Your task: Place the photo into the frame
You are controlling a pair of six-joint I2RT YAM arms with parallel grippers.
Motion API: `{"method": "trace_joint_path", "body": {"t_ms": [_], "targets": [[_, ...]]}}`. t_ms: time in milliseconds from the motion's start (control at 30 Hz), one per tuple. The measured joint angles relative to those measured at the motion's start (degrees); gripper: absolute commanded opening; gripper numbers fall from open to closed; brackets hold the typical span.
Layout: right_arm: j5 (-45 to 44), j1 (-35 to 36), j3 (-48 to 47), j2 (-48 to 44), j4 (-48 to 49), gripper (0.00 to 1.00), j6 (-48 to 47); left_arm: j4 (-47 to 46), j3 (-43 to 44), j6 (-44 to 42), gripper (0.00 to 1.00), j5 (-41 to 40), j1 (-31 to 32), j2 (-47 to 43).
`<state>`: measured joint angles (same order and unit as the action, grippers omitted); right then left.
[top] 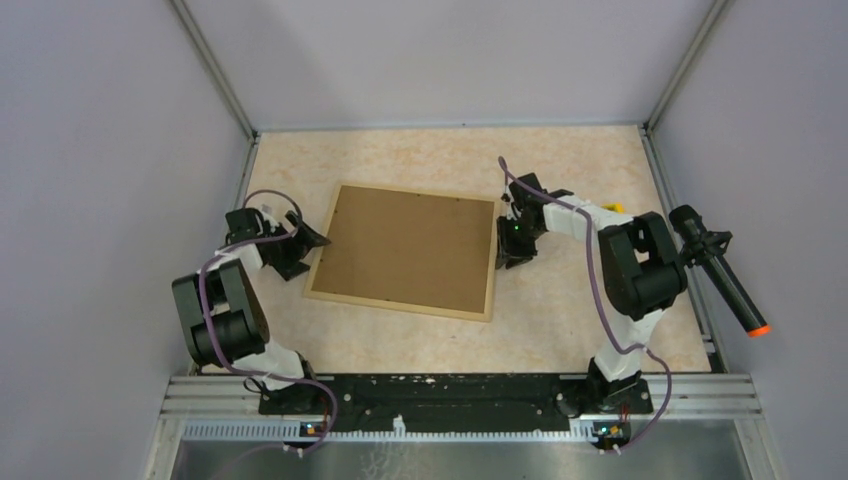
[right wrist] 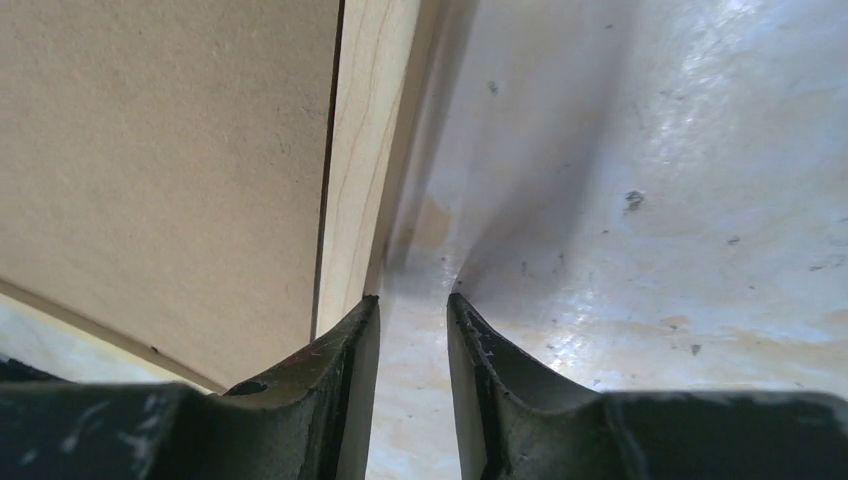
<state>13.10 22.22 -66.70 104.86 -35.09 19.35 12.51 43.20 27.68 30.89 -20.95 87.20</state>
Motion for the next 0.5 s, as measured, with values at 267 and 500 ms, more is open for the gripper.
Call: {"method": "trace_joint_path", "body": {"t_ms": [267,500], "targets": [[3.17,-0.24,2.51,-1.18,3.02,0.37,0.46,-3.3,2.45,-0.15,0.97,4.57,-0.33,5.09],[6.36,-2.99,3.32,-1.99,2.93,0.41,0.26,-4.28,2.45,-0.42,0.97,5.79,-0.44,5.46]]}}
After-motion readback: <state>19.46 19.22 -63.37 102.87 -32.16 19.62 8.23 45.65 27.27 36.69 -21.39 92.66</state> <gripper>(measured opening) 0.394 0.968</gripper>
